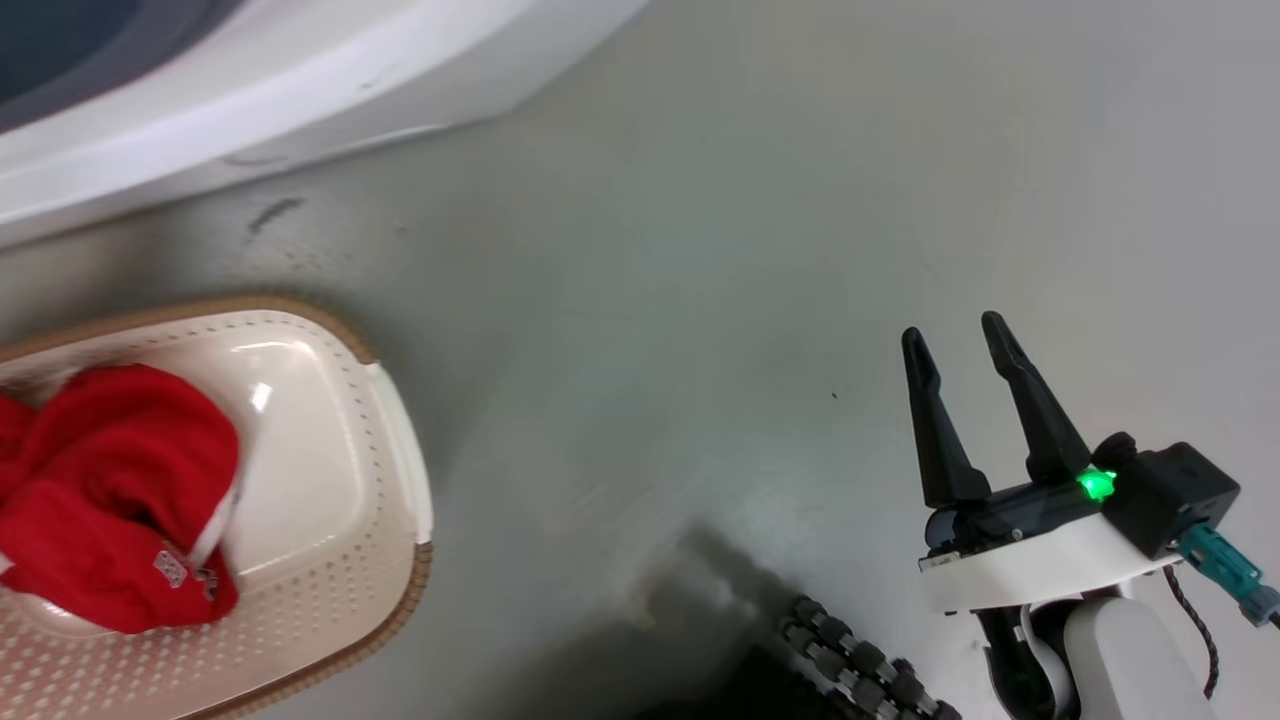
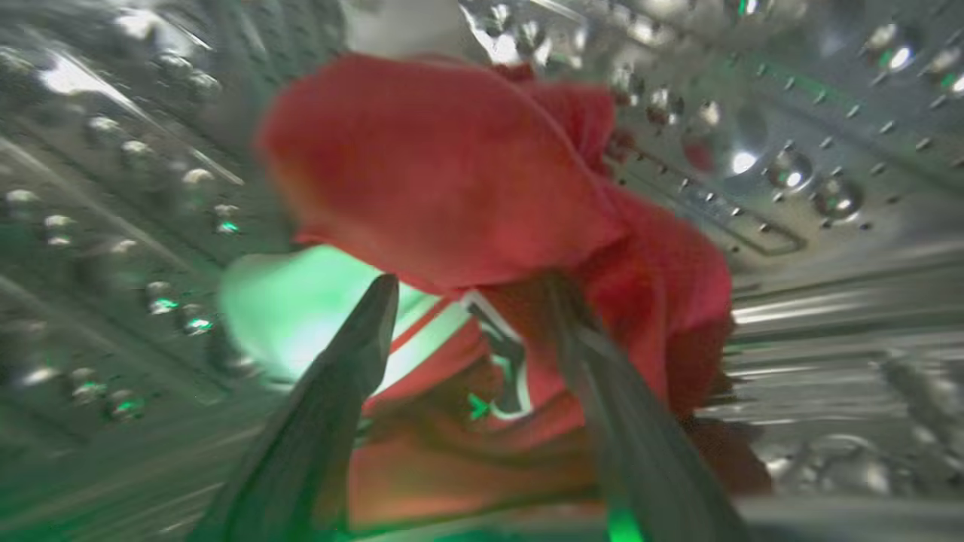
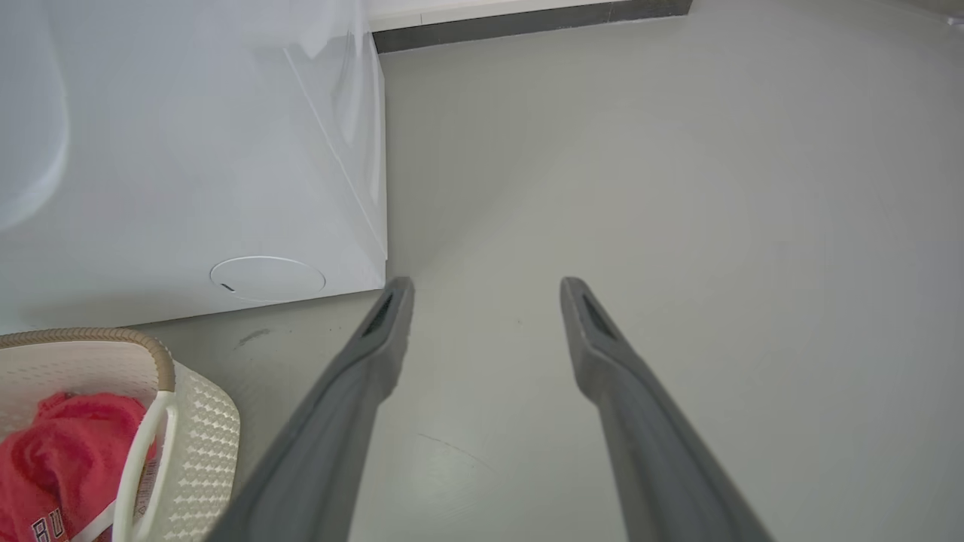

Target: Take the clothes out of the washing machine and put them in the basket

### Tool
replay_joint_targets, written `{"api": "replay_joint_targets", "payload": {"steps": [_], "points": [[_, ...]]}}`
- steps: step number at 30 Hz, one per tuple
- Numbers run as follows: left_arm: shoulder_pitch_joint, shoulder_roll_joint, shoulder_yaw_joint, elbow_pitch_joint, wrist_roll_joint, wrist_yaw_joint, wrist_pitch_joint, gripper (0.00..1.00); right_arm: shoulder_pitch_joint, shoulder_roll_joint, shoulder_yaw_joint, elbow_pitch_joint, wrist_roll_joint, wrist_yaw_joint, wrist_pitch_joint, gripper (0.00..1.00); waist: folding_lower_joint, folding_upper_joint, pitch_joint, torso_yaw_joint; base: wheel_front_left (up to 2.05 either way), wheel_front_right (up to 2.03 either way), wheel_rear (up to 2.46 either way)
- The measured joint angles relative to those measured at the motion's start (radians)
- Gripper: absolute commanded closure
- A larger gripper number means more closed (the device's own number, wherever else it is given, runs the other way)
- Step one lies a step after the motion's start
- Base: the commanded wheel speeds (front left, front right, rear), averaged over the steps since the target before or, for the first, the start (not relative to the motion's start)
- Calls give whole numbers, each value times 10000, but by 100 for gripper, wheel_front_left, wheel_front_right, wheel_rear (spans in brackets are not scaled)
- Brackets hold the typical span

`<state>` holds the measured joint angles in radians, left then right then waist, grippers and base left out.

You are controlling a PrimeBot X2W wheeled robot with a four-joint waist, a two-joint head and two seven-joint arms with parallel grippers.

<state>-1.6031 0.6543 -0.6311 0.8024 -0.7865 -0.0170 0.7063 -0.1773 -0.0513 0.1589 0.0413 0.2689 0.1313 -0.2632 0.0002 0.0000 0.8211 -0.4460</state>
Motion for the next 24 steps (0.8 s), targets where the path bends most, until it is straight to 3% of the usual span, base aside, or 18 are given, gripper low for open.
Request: {"api": "replay_joint_targets", "payload": {"steps": [11, 13, 17, 24], "points": [[-797, 107, -713, 349, 621, -12, 934, 0, 339, 2, 81, -366, 314, 0, 0, 0, -1, 0, 770, -279, 0, 0, 0], [-869, 67, -759, 405, 621, -130, 972, 100, 348, 2, 92, -374, 328, 0, 0, 0, -1, 0, 807, -268, 0, 0, 0], [-964, 65, -832, 573, 688, -305, 813, 100, 338, 2, 113, -366, 360, 0, 0, 0, -1, 0, 842, -257, 0, 0, 0], [-933, 119, -938, 895, 884, -591, -639, 100, -45, 2, 119, -284, 268, 0, 0, 0, 0, 0, 657, -269, 0, 0, 0]]}}
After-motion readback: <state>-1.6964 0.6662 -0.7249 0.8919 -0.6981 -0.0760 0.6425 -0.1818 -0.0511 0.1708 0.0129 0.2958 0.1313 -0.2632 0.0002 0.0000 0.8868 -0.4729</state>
